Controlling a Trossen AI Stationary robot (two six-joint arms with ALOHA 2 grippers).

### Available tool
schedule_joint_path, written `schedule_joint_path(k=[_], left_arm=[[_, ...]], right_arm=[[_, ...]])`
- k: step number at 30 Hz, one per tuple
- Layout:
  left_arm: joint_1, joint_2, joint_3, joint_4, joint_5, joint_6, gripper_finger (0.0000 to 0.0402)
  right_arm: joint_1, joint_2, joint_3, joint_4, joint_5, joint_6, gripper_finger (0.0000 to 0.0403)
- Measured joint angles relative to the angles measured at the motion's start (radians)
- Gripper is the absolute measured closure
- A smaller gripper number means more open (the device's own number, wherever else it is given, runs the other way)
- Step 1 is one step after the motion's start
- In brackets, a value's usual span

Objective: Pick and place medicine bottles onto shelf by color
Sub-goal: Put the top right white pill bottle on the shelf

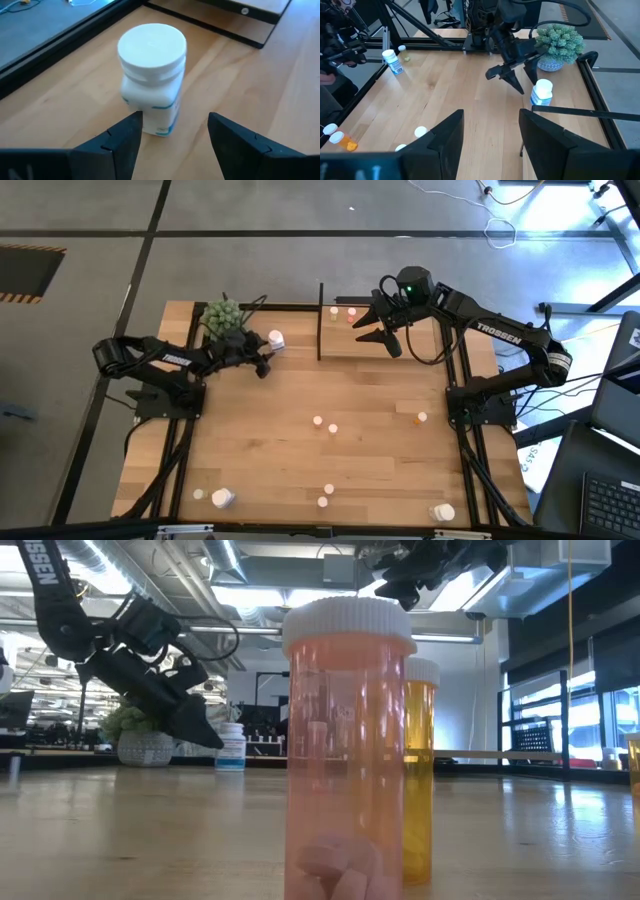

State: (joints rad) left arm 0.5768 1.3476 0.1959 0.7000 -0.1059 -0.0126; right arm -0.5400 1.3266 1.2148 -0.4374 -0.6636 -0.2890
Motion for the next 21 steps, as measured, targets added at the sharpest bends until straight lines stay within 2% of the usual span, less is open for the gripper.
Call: schedule_joint_path(k=[4, 10, 21], left_arm=[[-0.024, 0.0, 0.0, 0.0, -0.024, -0.005, 0.0181], [-0.018, -0.002, 0.0, -0.01, -0.118, -0.01, 0.0182], [0.021, 0.0, 0.0, -0.005, -0.036, 0.002, 0.0182]], right_arm=[[0.0, 0.0, 0.0, 0.0, 0.0, 0.0, 0.021], [0.0, 0.0, 0.0, 0.0, 0.0, 0.0, 0.021], [0.0, 0.0, 0.0, 0.0, 0.0, 0.0, 0.021]])
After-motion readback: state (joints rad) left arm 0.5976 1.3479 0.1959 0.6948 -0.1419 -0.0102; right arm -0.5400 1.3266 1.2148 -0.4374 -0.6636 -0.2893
